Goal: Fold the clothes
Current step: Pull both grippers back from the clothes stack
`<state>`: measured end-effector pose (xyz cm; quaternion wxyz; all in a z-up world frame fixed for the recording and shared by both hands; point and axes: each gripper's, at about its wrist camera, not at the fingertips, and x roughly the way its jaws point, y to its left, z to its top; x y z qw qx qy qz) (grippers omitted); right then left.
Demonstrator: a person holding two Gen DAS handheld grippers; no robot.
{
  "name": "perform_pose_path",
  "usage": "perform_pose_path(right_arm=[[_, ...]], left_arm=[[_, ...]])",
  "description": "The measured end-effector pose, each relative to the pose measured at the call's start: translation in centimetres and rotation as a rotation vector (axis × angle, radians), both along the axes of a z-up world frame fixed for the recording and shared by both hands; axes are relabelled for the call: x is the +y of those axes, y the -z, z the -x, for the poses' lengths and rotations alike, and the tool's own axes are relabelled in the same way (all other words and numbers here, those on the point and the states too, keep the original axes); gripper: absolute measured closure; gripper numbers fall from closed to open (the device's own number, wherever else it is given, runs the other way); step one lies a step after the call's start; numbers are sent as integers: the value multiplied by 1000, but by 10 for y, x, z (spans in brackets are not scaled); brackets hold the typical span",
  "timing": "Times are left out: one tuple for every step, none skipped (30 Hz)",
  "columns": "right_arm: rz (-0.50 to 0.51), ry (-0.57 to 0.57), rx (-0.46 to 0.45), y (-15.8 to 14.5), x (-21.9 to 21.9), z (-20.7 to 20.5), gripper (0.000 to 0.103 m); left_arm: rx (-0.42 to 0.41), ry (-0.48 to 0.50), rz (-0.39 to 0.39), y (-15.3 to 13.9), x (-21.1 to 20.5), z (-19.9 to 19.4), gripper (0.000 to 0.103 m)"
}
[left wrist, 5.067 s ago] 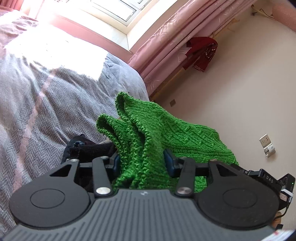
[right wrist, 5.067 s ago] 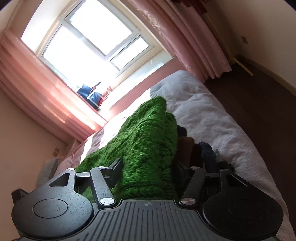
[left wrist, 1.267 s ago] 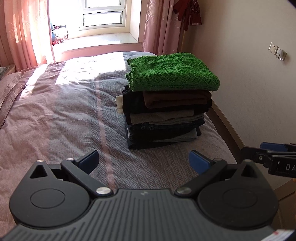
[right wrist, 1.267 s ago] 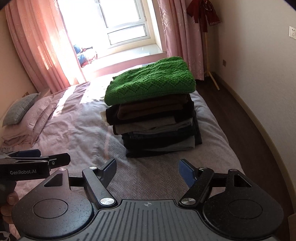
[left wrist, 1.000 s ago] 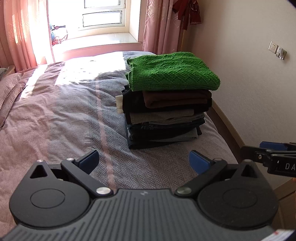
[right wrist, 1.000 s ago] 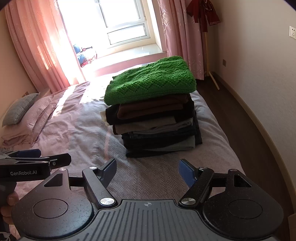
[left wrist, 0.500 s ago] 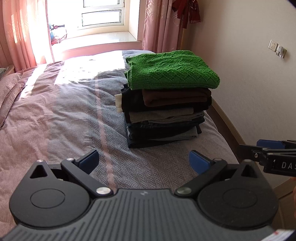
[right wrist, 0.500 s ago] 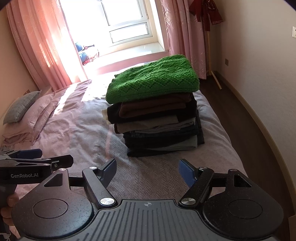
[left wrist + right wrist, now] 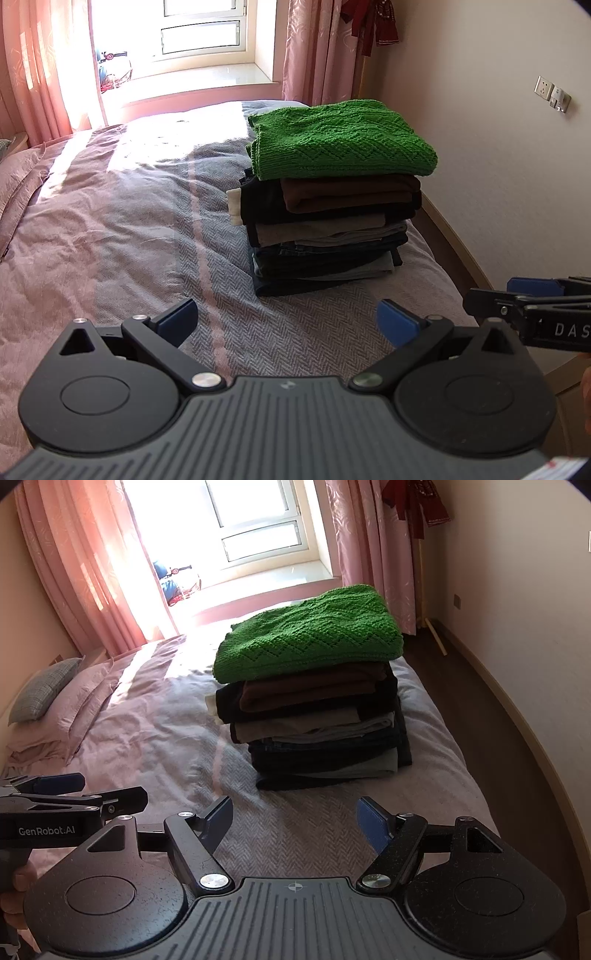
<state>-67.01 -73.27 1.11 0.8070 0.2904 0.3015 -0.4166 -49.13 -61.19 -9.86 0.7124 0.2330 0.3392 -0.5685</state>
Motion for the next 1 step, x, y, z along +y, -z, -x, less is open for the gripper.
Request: perform_pose_path(right_arm=[[1, 0, 2, 0, 0, 0, 32]], left_arm=[[0, 2, -2, 0, -1, 0, 1]])
